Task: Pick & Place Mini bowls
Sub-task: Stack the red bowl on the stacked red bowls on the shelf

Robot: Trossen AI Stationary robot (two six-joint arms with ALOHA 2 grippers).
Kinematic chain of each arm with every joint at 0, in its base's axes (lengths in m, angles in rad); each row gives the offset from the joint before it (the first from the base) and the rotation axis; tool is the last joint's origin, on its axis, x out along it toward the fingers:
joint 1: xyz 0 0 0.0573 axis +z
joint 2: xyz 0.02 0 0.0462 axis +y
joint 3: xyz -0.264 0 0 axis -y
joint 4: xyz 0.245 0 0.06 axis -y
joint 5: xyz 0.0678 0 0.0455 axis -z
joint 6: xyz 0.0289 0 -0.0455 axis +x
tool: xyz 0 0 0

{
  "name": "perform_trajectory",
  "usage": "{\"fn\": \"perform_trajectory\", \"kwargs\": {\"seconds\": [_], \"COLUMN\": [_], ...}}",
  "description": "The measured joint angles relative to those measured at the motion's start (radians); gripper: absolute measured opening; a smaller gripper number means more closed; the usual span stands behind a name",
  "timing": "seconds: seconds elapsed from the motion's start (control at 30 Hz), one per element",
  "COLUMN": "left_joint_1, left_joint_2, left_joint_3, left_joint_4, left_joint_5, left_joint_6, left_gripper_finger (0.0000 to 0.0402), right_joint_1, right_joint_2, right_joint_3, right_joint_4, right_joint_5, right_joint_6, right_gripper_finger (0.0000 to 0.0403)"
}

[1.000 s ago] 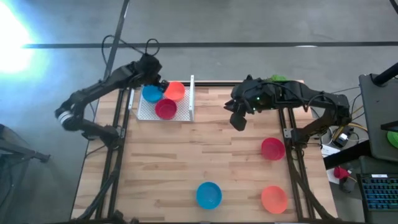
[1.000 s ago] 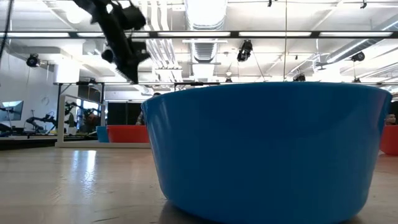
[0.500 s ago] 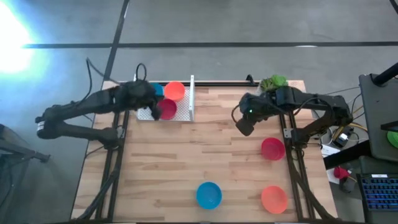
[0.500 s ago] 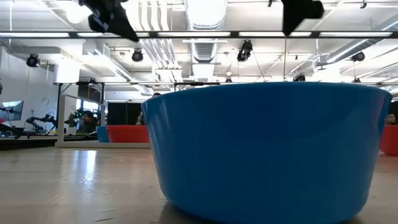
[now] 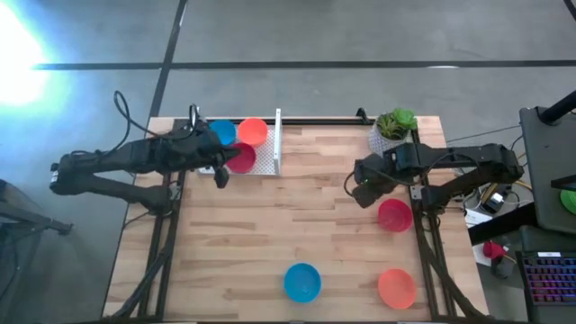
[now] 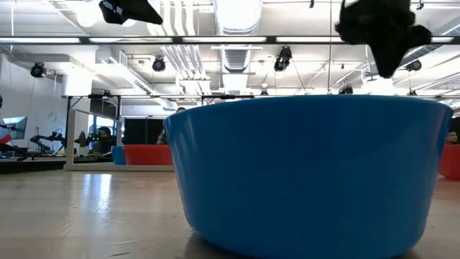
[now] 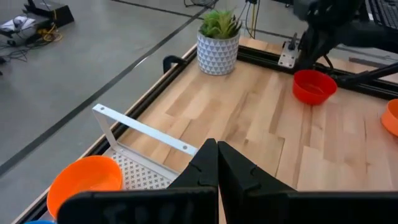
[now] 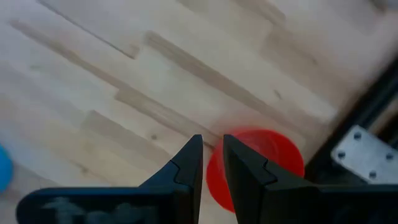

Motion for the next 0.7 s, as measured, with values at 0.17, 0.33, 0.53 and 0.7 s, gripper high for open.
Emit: {"fn": "perform_trajectory", "kwargs": {"seconds": [0.17, 0.33, 0.53, 0.7], "left_joint_1": [0.000, 0.000, 0.000, 0.000], "left_joint_2": [0.004, 0.006, 0.007, 0.007], "left_joint_3": [0.000, 0.000, 0.000, 0.000], "left_joint_4": [0.016, 0.020, 0.020, 0.019], "left_joint_5": [0.000, 0.000, 0.000, 0.000], "left_joint_6": [0.004, 0.005, 0.005, 0.005], "left_gripper_finger": [0.0000, 0.0000, 0.0000, 0.0000], "right_joint_1": [0.003, 0.003, 0.003, 0.003], "right_joint_2": [-0.011, -0.011, -0.011, -0.011], "right_joint_3": [-0.109, -0.205, -0.289, -0.350], "right_joint_4": [0.007, 0.036, 0.105, 0.198], "right_joint_5": [-0.052, -0.110, -0.172, -0.206], "right_joint_6": [0.088, 0.100, 0.098, 0.130], "right_gripper_finger": [0.0059, 0.0065, 0.0104, 0.0129]}}
